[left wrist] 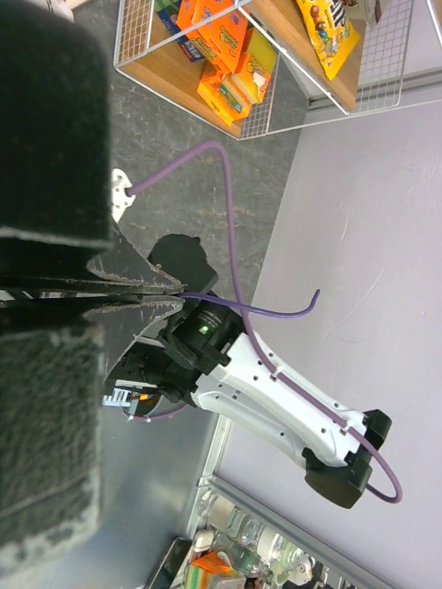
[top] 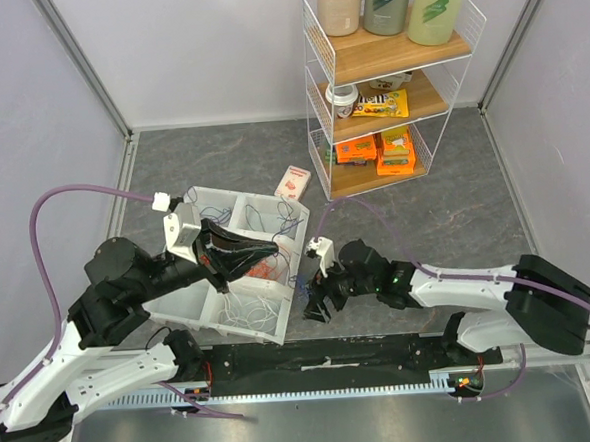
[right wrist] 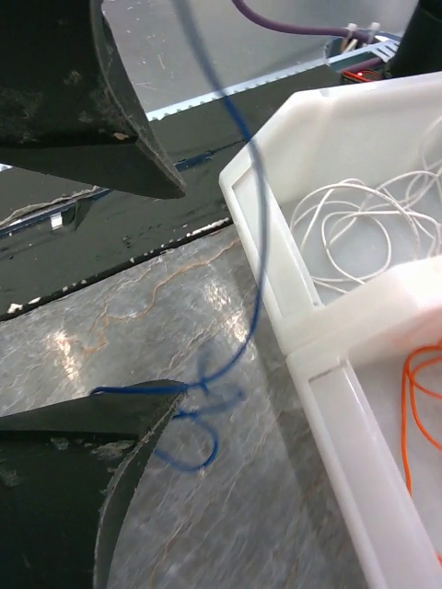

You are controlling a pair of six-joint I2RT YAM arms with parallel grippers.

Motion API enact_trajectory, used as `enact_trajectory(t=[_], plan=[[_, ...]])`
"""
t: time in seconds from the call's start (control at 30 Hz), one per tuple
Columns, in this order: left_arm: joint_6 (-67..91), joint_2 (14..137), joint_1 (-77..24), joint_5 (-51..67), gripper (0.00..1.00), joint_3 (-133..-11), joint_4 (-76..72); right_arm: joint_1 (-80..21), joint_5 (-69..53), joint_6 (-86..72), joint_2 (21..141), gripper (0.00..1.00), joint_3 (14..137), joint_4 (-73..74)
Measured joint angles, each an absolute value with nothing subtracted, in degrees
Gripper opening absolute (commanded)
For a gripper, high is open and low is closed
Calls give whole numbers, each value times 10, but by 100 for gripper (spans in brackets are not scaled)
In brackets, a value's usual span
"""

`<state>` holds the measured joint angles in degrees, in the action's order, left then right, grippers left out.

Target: Untangle the cables

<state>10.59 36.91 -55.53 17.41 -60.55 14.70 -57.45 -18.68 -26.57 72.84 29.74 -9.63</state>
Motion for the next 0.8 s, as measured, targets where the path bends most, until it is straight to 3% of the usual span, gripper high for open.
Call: enact_trajectory(t=[0.07,0.27,0.43,0.8], plan=[[106,369,-555,174,2,-606,147,-585,-195,-267,752,77,297,-120],[106,361,-555,174,2,-606,147,-590,-132,-294,785,26,295,-132],[106,351,-555,176,2,-606,147,-589,-56,-326,782,0,282,-133],[106,338,-555,176,2,-614,147,-589,51,-350,675,0,255,-138]])
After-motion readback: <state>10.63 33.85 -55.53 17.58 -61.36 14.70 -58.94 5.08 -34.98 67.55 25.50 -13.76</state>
